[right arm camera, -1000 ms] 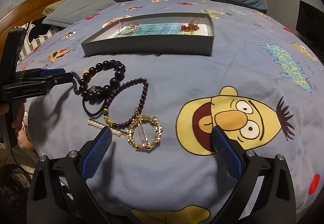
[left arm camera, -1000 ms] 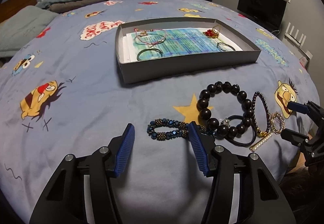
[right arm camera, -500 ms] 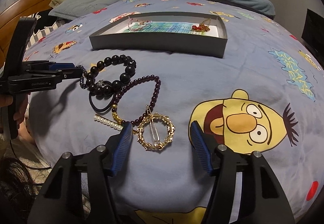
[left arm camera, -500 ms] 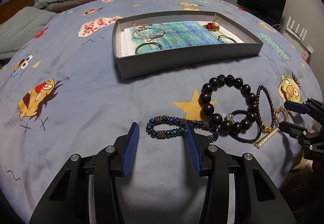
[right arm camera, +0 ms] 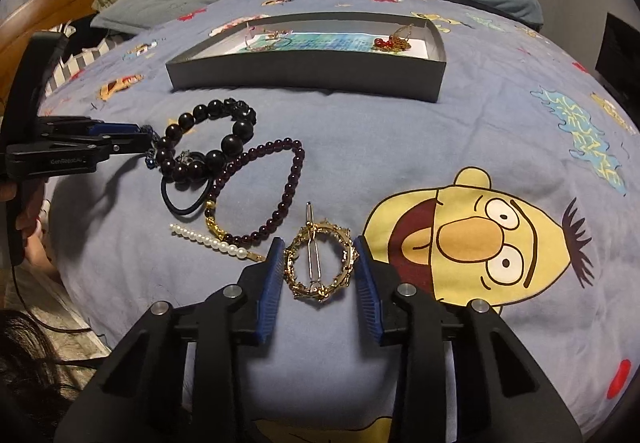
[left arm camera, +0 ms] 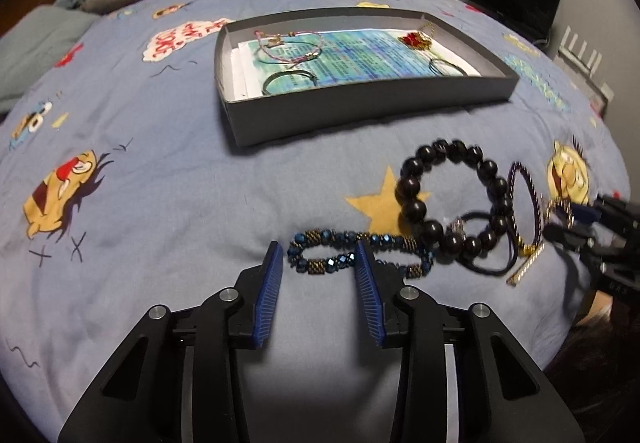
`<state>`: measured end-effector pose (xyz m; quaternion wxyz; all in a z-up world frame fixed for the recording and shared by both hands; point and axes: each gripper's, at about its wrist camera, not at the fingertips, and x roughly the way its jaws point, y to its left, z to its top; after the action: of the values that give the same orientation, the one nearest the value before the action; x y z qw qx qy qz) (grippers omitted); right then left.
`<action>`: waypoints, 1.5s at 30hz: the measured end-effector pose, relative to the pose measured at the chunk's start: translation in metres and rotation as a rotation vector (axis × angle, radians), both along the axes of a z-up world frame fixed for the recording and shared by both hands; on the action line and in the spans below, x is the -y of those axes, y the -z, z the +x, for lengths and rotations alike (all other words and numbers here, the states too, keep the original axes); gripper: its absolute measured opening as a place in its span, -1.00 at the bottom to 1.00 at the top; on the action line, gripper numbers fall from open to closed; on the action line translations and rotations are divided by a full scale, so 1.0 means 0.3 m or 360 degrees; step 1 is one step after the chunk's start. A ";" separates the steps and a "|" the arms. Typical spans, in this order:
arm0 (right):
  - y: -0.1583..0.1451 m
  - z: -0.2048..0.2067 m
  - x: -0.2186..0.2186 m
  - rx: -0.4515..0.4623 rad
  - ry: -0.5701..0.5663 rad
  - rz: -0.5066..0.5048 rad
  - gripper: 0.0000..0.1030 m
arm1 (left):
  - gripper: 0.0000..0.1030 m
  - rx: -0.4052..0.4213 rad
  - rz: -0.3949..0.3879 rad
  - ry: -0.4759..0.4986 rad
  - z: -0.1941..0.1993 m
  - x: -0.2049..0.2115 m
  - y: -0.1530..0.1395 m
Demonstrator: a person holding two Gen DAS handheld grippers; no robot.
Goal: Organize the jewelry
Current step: 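Close left gripper on blue beaded bracelet while right gripper approaches gold hair clip, then carry the blue bracelet and gold wreath clip over the gray box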
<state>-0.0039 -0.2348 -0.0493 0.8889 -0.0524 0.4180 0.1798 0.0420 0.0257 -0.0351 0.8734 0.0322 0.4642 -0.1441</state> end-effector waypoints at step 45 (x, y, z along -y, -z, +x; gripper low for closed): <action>-0.295 0.299 0.099 0.0290 0.0153 0.0158 -0.32 | -0.85 0.0526 0.0059 0.0063 0.121 0.044 -0.404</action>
<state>0.0859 -0.2645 0.0392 0.9323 -0.0044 0.3281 0.1520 0.0785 0.0126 0.0861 0.9341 0.0806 0.3160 -0.1454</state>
